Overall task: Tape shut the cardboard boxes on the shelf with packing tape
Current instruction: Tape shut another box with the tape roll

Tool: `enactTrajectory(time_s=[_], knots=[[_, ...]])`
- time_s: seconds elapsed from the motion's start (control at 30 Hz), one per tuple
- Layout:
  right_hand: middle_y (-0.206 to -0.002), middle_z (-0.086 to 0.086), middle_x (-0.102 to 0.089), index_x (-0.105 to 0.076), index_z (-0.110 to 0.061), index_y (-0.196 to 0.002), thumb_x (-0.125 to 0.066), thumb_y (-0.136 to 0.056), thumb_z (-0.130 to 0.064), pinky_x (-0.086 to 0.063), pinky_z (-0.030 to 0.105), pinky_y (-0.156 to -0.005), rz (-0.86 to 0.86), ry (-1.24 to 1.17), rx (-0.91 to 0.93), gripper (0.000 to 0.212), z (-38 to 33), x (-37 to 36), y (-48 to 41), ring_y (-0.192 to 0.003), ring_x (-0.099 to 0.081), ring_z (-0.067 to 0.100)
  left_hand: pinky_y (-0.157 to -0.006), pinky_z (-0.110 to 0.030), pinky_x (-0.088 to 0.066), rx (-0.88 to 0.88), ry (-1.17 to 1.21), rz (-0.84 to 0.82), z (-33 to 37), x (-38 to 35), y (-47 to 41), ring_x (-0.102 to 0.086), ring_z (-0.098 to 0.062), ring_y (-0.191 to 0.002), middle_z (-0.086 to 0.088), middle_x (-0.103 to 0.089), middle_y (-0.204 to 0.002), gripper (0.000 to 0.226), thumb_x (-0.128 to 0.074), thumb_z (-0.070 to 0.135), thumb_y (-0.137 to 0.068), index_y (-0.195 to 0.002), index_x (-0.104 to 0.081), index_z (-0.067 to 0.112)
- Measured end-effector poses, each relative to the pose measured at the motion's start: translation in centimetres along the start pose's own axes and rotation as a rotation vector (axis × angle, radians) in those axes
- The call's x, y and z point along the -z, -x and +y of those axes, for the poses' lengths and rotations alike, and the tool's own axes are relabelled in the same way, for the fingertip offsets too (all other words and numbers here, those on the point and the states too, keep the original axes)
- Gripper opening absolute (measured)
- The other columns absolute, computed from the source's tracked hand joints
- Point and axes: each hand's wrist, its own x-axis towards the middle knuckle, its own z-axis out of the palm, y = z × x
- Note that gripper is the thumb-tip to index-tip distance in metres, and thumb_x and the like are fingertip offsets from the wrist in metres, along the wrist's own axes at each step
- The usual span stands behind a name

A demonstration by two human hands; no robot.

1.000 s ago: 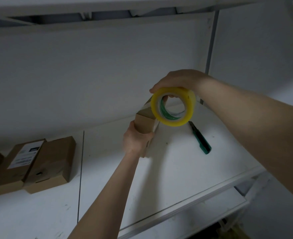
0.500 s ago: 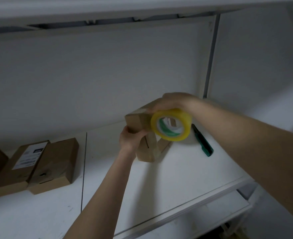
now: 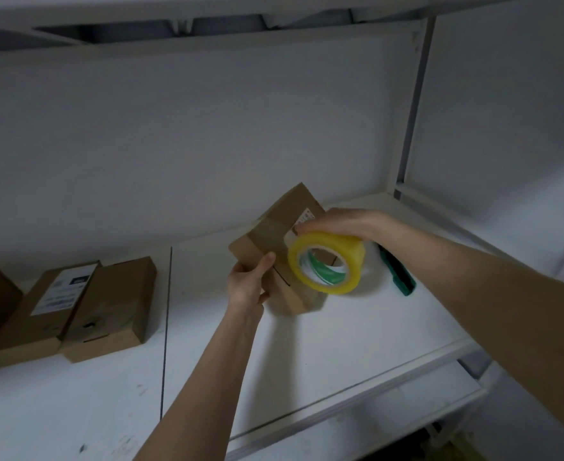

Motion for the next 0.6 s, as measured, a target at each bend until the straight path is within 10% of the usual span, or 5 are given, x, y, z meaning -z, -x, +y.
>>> enactTrajectory(time_s=[0.1,0.3,0.6], knots=[[-0.094,-0.004,-0.065,-0.059,-0.025,-0.113,-0.064,-0.086,-0.050,-0.048,0.023,-0.066,-0.008,0.063,-0.064,0.037,0.7,-0.7,0.5,-0.079,-0.062,0.010,-0.082,-0.039,-0.054,-0.013,-0.019,-0.016,-0.5,-0.4,0.2,-0.065,-0.017,-0.094,-0.006,-0.068,-0.112,0.047,-0.076,0.017,-0.080,-0.121,-0.056,0.010],[-0.114,0.006,-0.067,-0.060,-0.019,-0.119,-0.072,-0.059,-0.064,-0.054,0.037,-0.090,0.036,0.113,-0.144,0.075,2.1,-2.2,-0.3,-0.097,-0.065,0.023,-0.088,-0.040,-0.050,-0.087,-0.292,-0.108,1.2,-0.5,1.0,-0.061,-0.013,-0.097,-0.004,-0.058,-0.127,0.054,-0.075,0.024,-0.080,-0.125,-0.047,0.014],[-0.116,0.010,-0.058,-0.053,-0.011,-0.131,-0.062,-0.082,-0.057,-0.050,0.033,-0.084,0.056,0.228,-0.161,0.068,3.0,-2.9,-1.0,-0.102,-0.058,0.027,-0.103,-0.042,-0.038,-0.460,-1.496,-0.078,7.5,-8.4,-0.6,-0.038,-0.032,-0.133,-0.009,-0.036,-0.148,0.095,-0.050,0.074,-0.078,-0.149,-0.019,0.020]])
